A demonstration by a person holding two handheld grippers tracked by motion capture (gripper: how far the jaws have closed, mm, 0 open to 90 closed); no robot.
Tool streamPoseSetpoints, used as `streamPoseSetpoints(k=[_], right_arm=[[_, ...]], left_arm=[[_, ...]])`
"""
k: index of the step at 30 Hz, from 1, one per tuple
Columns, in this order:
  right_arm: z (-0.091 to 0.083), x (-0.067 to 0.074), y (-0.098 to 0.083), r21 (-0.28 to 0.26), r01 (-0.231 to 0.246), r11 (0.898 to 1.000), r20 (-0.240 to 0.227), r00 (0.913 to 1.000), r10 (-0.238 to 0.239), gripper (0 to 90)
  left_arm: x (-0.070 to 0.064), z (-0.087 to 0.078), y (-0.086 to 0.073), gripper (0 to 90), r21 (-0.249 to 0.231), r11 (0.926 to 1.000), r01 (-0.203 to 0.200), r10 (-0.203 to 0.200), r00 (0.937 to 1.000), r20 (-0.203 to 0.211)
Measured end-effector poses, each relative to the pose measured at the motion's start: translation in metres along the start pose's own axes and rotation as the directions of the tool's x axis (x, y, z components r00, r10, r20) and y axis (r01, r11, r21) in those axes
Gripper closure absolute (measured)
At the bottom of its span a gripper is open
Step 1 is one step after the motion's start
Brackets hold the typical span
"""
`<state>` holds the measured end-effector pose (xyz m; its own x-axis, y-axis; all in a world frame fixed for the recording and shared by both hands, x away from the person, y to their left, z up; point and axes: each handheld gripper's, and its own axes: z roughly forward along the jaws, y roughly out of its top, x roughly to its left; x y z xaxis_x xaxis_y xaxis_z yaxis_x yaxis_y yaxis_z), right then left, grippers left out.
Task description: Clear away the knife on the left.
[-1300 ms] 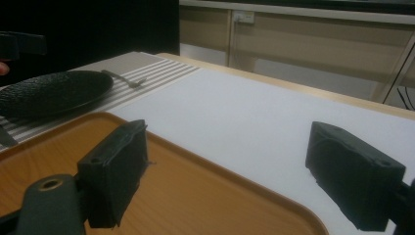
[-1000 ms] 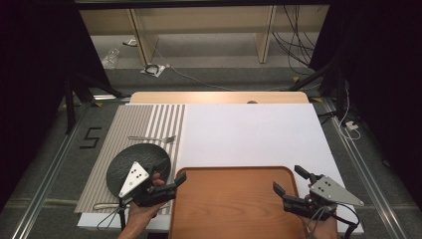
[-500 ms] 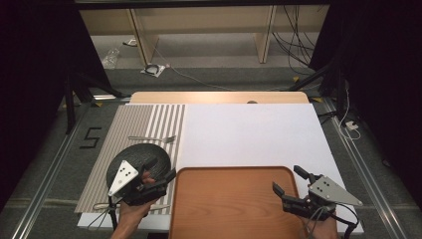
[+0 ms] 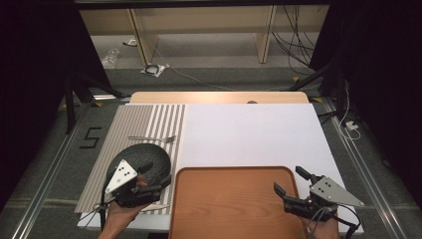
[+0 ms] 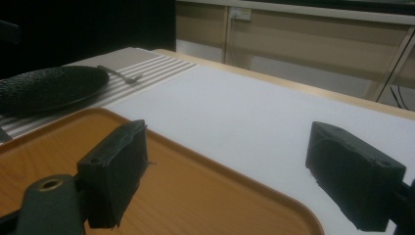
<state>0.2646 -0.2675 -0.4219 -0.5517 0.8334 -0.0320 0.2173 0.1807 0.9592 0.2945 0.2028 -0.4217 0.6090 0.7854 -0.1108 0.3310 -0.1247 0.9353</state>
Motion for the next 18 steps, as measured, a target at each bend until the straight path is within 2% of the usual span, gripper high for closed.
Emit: streamPoseSetpoints(k=[5,7,9,13,16,18], right_arm=[[0.002,0.002,0.0,0.017,0.01,1.0,-0.008,0.9999,-0.01,16.8],[0.002,0.003,0.001,0.021,0.014,1.0,-0.011,0.9998,-0.014,16.8],[0.003,0.003,0.001,0.017,0.013,1.0,-0.012,0.9998,-0.013,16.8],[0.003,0.004,0.001,0.018,0.016,1.0,-0.014,0.9998,-0.016,16.8],[0.003,0.004,0.001,0.019,0.016,1.0,-0.013,0.9998,-0.016,16.8],[0.003,0.005,0.001,0.019,0.017,1.0,-0.014,0.9998,-0.017,16.8]], left_arm=[[0.003,-0.003,0.003,20.2,0.071,0.9973,-0.019,0.018,0.9998,0.001],[0.005,-0.006,0.004,20.2,0.091,0.9947,-0.049,0.05,0.9987,-0.012],[0.007,-0.009,0.006,20.5,0.111,0.9921,-0.059,0.061,0.9981,-0.014],[0.014,-0.017,0.009,20.7,0.161,0.9841,-0.075,0.08,0.9966,-0.022],[0.019,-0.022,0.01,20.7,0.198,0.9769,-0.079,0.086,0.996,-0.026],[0.023,-0.025,0.01,20.7,0.211,0.9747,-0.074,0.081,0.9963,-0.029]])
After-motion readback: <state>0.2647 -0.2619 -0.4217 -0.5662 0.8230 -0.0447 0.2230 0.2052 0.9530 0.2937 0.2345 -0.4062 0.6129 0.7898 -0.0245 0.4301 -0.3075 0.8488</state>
